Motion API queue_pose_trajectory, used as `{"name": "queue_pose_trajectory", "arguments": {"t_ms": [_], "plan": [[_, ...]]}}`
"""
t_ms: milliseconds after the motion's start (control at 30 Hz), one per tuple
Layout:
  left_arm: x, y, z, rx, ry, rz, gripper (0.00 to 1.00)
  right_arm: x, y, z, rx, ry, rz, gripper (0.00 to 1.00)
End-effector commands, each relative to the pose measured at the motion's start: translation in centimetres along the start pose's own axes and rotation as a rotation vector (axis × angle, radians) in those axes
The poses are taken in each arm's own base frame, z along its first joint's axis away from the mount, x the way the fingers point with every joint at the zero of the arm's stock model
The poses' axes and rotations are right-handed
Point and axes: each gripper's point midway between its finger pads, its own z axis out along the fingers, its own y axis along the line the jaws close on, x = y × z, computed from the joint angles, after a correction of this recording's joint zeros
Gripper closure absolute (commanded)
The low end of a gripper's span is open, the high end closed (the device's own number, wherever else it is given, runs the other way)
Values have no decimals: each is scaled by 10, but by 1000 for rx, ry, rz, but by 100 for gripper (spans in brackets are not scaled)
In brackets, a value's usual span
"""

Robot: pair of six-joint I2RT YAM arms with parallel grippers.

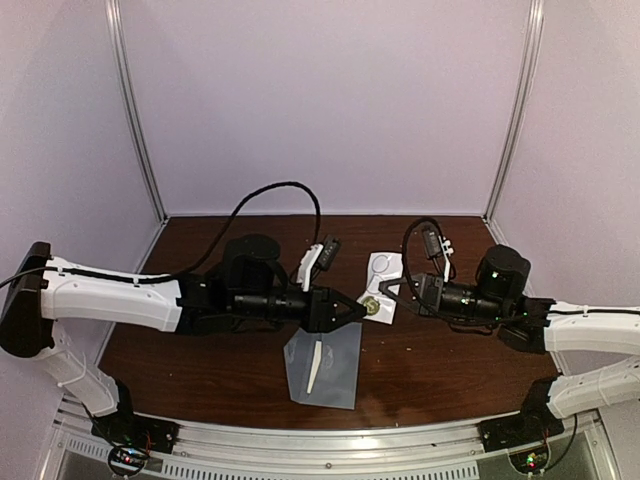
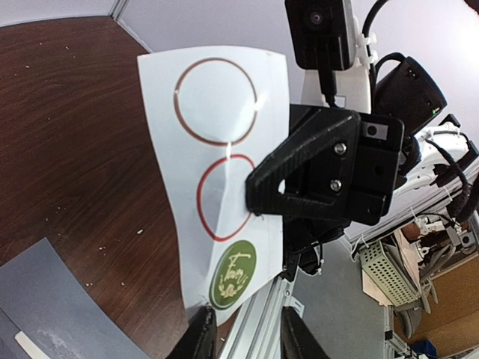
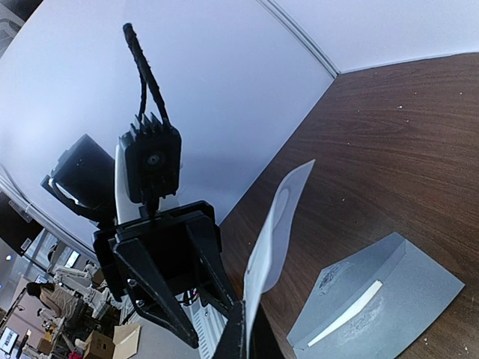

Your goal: Place the letter into the envelope and seal it

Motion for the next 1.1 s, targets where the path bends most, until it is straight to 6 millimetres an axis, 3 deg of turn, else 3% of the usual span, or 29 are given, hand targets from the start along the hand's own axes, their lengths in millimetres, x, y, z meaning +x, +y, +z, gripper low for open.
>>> {"name": "queue_pose_trajectory", "arguments": {"t_ms": [0, 1067], "plan": [[-5, -2, 3, 14, -35, -9, 69, -5, 12, 2, -43, -10, -22, 100], [-16, -5, 12, 50, -89, -49, 74, 0, 16, 0, -77, 7, -11, 100]]}}
